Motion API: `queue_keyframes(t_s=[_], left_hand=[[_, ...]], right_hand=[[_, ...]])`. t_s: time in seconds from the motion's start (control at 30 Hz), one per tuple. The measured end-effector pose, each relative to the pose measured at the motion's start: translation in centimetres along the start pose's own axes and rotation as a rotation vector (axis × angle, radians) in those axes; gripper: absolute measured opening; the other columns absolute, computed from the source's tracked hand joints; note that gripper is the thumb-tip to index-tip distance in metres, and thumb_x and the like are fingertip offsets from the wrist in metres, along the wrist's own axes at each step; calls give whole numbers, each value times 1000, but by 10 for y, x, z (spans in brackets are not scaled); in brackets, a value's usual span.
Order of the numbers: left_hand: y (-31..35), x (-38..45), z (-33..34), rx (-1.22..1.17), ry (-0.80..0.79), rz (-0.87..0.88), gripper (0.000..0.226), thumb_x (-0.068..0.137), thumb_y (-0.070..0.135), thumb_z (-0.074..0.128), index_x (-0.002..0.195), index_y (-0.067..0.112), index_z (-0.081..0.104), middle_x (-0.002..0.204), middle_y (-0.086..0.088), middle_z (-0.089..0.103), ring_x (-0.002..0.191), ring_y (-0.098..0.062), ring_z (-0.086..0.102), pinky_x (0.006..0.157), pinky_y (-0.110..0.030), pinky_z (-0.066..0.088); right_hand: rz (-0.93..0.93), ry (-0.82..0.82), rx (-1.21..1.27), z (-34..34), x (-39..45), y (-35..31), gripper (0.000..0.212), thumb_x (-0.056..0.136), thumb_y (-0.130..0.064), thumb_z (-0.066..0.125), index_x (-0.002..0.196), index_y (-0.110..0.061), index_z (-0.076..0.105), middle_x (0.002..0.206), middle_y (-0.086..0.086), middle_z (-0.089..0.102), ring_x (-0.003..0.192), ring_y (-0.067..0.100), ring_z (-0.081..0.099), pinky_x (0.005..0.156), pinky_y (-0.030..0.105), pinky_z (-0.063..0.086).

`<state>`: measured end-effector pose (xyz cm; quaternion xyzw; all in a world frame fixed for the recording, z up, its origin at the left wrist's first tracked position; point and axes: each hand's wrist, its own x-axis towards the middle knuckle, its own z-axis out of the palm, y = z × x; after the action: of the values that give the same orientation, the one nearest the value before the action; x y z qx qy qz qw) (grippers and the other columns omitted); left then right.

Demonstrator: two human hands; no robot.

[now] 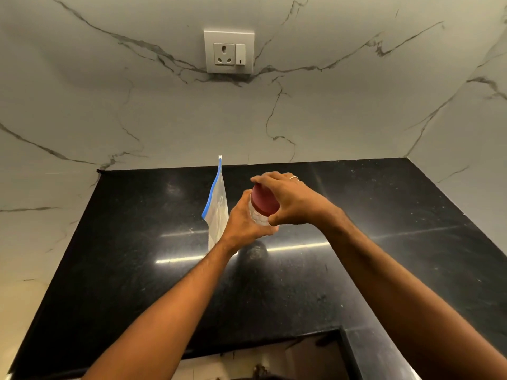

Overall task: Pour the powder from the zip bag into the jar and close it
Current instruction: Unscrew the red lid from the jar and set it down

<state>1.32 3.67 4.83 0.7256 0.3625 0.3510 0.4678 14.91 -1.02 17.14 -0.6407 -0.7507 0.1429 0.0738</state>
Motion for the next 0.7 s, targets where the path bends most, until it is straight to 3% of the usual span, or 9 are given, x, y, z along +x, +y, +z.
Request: queue_keyframes(t_s=[0.1,0.23,0.37,0.47,0.57,0.63,0.7], left_hand=[[0,-1,-1,5,9,7,91,71,29,91,140,32,32,132,11,50,115,-3,56,87,-2,44],[4,1,-2,-48,-15,19,89,70,33,88,141,28,35,133,0,56,120,-21,60,96,-29,56],[6,3,-1,3,-19,25,92,69,35,88,142,25,34,133,-3,56,119,-23,61,98,-33,55],[4,4,-1,4,-28,29,91,70,31,90,141,32,34,134,2,55,122,-18,58,99,-28,54],[4,2,0,25,-32,32,91,70,31,91,138,40,31,134,9,53,122,-6,55,95,-14,48],[6,1,1,33,-39,31,94,71,32,90,141,41,27,137,12,50,122,-1,53,94,-6,42],[8,1,1,38,-34,39,94,71,34,89,142,38,27,139,9,50,122,-6,53,98,-9,40]], right_hand=[[-67,-33,4,-3,-2,1,98,71,-33,84,149,-27,25,152,0,30,139,26,28,107,46,39],[26,96,5,0,-2,-1,98,72,-57,75,149,-21,27,151,3,34,134,27,38,102,41,44],[121,147,-92,-2,-1,0,92,72,-63,72,144,-20,34,140,5,46,121,26,49,92,36,47],[29,66,-38,-8,-3,3,92,72,-49,80,145,-22,32,143,2,43,126,24,44,92,30,43],[-73,-44,-57,-16,-5,3,95,70,-33,85,147,-27,30,148,-3,37,132,21,35,98,33,41],[-117,-89,-78,-18,-6,2,97,70,-29,86,148,-29,29,150,-4,34,136,22,30,104,37,40],[-112,-104,-78,-19,-8,3,101,69,-34,86,149,-31,25,153,-3,28,140,25,25,107,43,38]])
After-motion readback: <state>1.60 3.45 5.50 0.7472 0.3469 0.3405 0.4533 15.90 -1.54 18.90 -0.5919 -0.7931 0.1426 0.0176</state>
